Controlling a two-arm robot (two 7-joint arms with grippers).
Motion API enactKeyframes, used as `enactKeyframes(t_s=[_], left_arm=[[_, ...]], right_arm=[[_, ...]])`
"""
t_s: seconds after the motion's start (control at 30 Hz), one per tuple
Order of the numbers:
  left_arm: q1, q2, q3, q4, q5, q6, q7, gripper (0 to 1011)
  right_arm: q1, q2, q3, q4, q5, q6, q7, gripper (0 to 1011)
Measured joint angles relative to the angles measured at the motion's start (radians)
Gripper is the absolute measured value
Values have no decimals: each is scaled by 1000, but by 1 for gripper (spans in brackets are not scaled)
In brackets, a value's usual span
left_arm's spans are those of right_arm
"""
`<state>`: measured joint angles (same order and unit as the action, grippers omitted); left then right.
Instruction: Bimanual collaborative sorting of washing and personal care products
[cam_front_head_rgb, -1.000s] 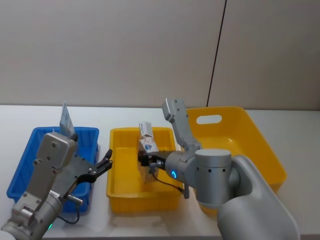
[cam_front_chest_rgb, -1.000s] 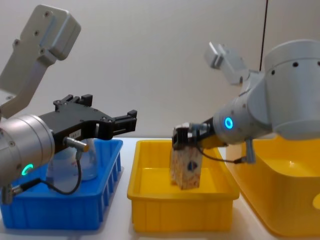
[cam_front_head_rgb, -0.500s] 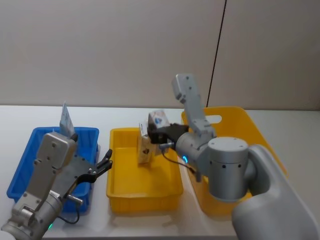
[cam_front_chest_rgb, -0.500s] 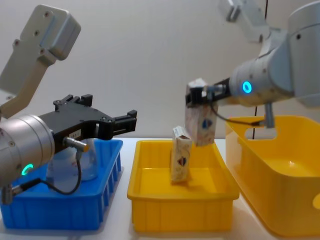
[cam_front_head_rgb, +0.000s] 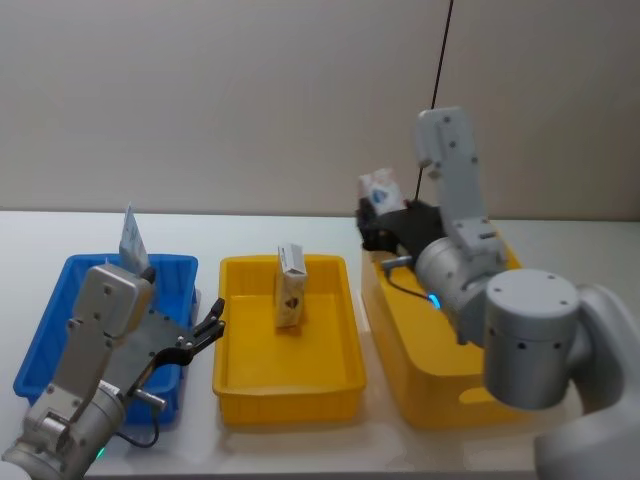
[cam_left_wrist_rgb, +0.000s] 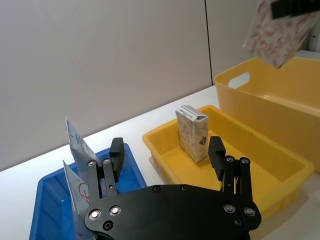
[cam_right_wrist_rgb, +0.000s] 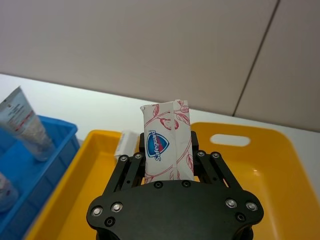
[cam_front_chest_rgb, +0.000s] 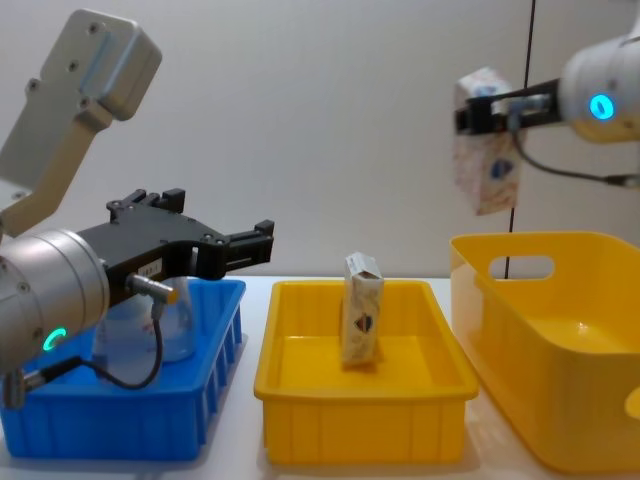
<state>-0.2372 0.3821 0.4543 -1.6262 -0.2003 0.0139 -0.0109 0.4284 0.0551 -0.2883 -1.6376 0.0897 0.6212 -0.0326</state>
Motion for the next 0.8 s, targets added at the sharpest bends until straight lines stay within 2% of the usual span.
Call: enactKeyframes(t_s=[0.33,0.63,0.8], left_arm=[[0,0,0,0,0,0,0,1001],[0,0,0,0,0,0,0,1001],[0,0,0,0,0,0,0,1001]], right_arm=[[-49,34,51,-80,-18,32,-24,371],[-71,50,89,-84,-21,49,-29,371],[-76,64,105,-67,-17,39,-10,373]])
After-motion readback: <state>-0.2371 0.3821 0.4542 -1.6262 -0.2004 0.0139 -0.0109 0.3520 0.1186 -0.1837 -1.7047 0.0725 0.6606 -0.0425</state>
